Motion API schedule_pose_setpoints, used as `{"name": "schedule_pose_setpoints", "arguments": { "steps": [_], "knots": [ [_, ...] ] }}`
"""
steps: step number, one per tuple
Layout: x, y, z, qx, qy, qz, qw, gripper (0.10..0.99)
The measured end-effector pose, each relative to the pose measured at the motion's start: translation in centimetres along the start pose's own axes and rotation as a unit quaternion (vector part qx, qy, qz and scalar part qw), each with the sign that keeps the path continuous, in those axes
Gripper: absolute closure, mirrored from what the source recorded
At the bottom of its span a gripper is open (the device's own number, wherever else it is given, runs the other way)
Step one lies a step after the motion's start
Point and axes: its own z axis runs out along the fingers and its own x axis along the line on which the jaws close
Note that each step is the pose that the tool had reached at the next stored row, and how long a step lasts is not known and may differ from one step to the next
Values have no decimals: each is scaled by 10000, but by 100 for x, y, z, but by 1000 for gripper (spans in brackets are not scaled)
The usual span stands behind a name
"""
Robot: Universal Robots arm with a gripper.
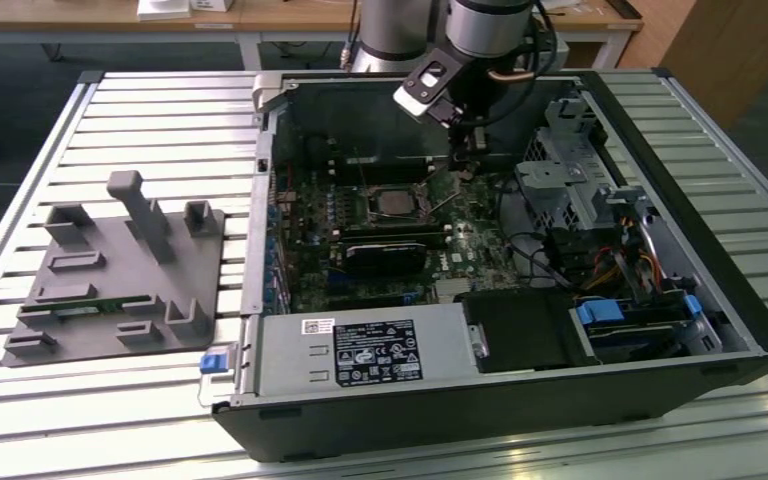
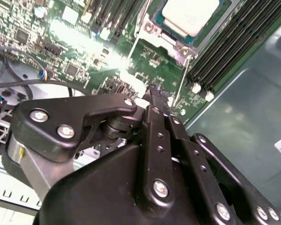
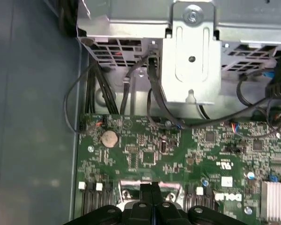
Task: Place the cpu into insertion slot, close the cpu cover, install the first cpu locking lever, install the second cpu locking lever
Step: 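Close the cpu cover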
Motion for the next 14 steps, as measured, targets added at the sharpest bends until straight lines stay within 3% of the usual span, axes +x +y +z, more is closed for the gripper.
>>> {"name": "schedule_pose_setpoints", "arguments": {
  "steps": [3, 14],
  "knots": [
    [2, 75, 21, 17, 0, 1, 10000, 980],
    [6, 203, 57, 33, -19, 0, 10000, 980]
  ]
}}
